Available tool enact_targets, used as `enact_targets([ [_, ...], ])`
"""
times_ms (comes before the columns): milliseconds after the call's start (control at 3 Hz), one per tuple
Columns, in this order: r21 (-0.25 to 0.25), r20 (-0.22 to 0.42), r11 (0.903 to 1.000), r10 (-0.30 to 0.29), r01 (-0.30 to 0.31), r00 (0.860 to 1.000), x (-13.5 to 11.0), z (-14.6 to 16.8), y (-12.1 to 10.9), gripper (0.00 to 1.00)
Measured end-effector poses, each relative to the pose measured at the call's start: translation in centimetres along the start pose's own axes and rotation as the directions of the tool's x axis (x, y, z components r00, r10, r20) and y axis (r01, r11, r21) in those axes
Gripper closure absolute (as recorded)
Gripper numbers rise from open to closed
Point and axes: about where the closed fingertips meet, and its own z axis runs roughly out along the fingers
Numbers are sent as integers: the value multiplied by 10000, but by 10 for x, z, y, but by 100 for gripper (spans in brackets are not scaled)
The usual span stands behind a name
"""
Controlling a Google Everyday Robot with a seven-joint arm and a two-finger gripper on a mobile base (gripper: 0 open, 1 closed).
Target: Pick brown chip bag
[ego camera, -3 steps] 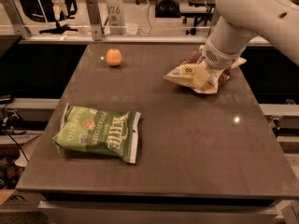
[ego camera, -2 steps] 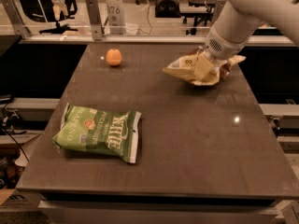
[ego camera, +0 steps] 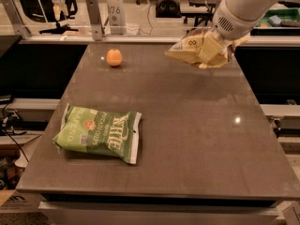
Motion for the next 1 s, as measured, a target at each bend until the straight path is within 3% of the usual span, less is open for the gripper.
enact_targets([
  [667,447,787,9968,-692,659,9945,-20,-44,-4,100],
  [1000,480,1383,9936,-1080,1023,9845,-29,-69,-9,100],
])
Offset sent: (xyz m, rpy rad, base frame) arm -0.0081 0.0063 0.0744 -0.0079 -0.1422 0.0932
